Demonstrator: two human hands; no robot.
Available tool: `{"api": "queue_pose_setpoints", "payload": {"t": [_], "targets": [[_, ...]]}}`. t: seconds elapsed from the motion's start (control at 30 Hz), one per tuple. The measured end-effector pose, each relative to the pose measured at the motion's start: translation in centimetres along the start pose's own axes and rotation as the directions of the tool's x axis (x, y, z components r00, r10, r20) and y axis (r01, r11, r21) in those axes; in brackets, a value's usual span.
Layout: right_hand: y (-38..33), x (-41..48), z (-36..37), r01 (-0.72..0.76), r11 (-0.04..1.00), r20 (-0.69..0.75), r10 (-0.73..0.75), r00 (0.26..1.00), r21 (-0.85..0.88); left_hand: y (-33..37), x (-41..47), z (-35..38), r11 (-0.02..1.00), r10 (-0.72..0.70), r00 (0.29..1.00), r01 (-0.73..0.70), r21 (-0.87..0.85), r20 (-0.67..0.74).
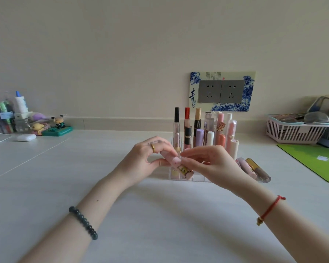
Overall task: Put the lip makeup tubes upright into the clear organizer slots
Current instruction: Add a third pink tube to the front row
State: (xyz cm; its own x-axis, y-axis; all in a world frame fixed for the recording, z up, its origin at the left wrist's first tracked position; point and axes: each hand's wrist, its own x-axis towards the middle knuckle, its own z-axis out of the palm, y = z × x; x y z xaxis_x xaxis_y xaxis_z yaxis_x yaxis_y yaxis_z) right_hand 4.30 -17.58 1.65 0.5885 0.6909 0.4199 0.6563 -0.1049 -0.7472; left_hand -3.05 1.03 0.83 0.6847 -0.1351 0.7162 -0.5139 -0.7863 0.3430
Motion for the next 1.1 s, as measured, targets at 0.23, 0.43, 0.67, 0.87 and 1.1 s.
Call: {"api": "queue_pose_setpoints", "payload": {"t": [0.23, 0.43, 0.67, 0.87, 1.1], "targets": [[-0.5, -0.4, -0.4, 0.007, 0.995, 0.097, -0.017, 0.995, 0.102, 0.4, 0.0, 1.3, 1.000, -0.004, 0.995, 0.005, 0.003, -0.100], [-0.2, 0.0, -2.3, 0.051, 0.993, -0.163, -0.033, 0.986, 0.106, -0.2, -0.1, 1.8, 0.960, -0.279, 0.935, 0.267, -0.084, -0.219], [2.4, 0.5, -2.5, -0.019, 0.997, -0.263, -0.002, 0.965, -0.078, -2.1, -1.0, 3.2, 0.845, -0.531, 0.847, 0.531, -0.065, 0.018], [2.7, 0.5, -1.9, 0.012, 0.984, -0.253, -0.057, 0.966, -0.175, -2.1, -1.2, 3.5, 0.841, -0.540, 0.836, 0.541, 0.013, 0.100], [3.5, 0.6, -1.2, -0.009, 0.971, -0.231, -0.047, 0.972, -0.237, -1.9, -1.3, 3.7, 0.847, -0.531, 0.841, 0.532, 0.017, 0.103]]}}
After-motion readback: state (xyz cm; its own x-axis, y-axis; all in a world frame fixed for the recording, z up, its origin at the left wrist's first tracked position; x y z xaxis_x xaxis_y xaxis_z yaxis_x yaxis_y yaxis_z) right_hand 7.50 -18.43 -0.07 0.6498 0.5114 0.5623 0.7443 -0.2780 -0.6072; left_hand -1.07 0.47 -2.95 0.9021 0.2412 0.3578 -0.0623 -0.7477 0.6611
